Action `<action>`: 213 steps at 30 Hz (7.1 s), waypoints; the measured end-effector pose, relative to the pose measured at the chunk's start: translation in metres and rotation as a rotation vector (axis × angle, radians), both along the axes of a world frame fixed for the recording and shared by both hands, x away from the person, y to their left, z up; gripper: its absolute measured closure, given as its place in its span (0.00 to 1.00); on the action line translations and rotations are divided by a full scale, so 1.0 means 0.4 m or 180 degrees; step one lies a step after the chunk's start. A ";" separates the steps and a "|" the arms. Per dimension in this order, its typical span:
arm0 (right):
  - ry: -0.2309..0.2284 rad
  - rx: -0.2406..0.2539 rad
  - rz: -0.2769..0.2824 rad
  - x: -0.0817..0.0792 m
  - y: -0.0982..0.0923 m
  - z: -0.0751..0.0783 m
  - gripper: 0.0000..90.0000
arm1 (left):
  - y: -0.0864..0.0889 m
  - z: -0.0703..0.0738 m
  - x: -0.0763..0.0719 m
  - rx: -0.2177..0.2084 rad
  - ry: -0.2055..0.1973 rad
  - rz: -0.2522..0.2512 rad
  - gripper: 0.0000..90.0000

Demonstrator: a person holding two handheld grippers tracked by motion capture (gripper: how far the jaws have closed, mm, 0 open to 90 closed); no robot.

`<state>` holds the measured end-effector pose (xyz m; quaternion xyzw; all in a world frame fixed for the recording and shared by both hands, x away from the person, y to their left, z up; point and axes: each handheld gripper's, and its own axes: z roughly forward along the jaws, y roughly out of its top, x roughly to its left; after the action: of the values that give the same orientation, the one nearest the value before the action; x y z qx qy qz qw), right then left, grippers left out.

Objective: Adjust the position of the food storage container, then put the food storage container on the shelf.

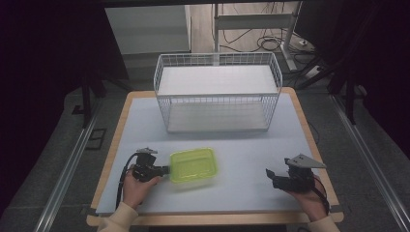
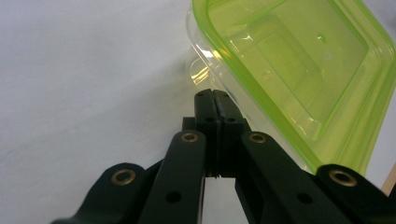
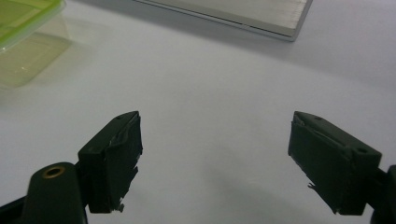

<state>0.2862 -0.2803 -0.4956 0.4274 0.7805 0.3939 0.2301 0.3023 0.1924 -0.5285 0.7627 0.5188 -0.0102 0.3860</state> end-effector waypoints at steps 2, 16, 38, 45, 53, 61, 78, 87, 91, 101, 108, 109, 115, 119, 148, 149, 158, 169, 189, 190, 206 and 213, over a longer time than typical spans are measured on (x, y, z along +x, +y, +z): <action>0.0002 0.0008 0.0000 0.000 0.000 0.000 0.20 | -0.003 -0.001 0.002 0.0004 0.0004 -0.0011 1.00; 0.0005 -0.0004 0.0003 0.000 0.000 -0.001 0.20 | -0.080 0.000 0.038 0.0023 -0.0006 -0.0151 1.00; 0.0019 0.0003 0.0003 0.000 0.000 -0.001 0.20 | -0.159 0.011 0.063 0.0075 -0.0106 -0.0274 1.00; 0.0026 0.0023 0.0024 0.000 0.001 -0.002 0.20 | -0.102 0.030 0.028 -0.0030 -0.0184 -0.0172 1.00; 0.0040 0.0034 0.0041 0.000 0.002 -0.003 0.21 | -0.061 0.053 0.000 -0.0097 -0.0277 -0.0135 0.99; 0.0098 0.0119 0.0087 0.003 0.000 -0.007 0.21 | -0.040 0.067 -0.012 -0.0160 -0.0324 -0.0061 0.93; 0.0556 0.0399 0.0511 0.036 0.053 0.044 0.24 | -0.036 0.092 -0.010 -0.0503 -0.0203 0.0007 0.44; 0.0768 0.0609 0.0621 0.081 0.114 0.099 0.33 | -0.038 0.106 -0.001 -0.0595 -0.0133 -0.0006 0.44; 0.0880 0.0713 0.0623 0.107 0.138 0.099 0.36 | -0.051 0.099 0.008 -0.0576 -0.0083 -0.0029 0.44; 0.1183 0.0925 0.0602 0.154 0.157 0.043 0.44 | -0.087 0.075 0.036 -0.0563 0.0068 -0.0095 0.45; 0.1283 0.0951 0.0597 0.164 0.156 0.023 0.48 | -0.101 0.059 0.050 -0.0550 0.0149 -0.0114 0.47; 0.1321 0.0987 0.0602 0.169 0.160 0.018 0.50 | -0.103 0.057 0.051 -0.0544 0.0162 -0.0124 0.47; 0.1396 0.0981 0.0628 0.177 0.172 0.003 0.54 | -0.115 0.047 0.061 -0.0585 0.0225 -0.0159 0.50; 0.1468 0.1059 0.0626 0.182 0.170 -0.006 0.56 | -0.118 0.042 0.066 -0.0610 0.0255 -0.0161 0.51; 0.1626 0.1450 0.0664 0.159 0.161 -0.011 0.90 | -0.127 0.049 0.042 -0.0944 0.0209 -0.0252 0.91; 0.1622 0.1484 0.0672 0.156 0.159 -0.006 0.90 | -0.124 0.052 0.040 -0.0973 0.0206 -0.0263 0.91; 0.1502 0.1530 0.0717 0.144 0.159 0.022 0.90 | -0.119 0.073 0.031 -0.1013 0.0128 -0.0269 0.91; 0.1313 0.1500 0.0780 0.132 0.164 0.052 0.90 | -0.115 0.102 0.019 -0.1020 0.0008 -0.0274 0.91; 0.1080 0.1458 0.0853 0.130 0.174 0.119 0.90 | -0.109 0.172 0.008 -0.1001 -0.0222 -0.0248 0.91; 0.1037 0.1454 0.0862 0.130 0.173 0.133 0.90 | -0.110 0.188 0.009 -0.0999 -0.0247 -0.0261 0.91; 0.0864 0.1456 0.0849 0.132 0.165 0.214 0.90 | -0.119 0.265 0.028 -0.0989 -0.0397 -0.0310 0.91; 0.0777 0.1436 0.0854 0.135 0.163 0.253 0.89 | -0.119 0.301 0.039 -0.0994 -0.0455 -0.0333 0.91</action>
<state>0.3402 -0.2152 -0.3945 0.4049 0.7447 0.5302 -0.0205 0.3180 0.1448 -0.4083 0.7182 0.4418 -0.0564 0.5346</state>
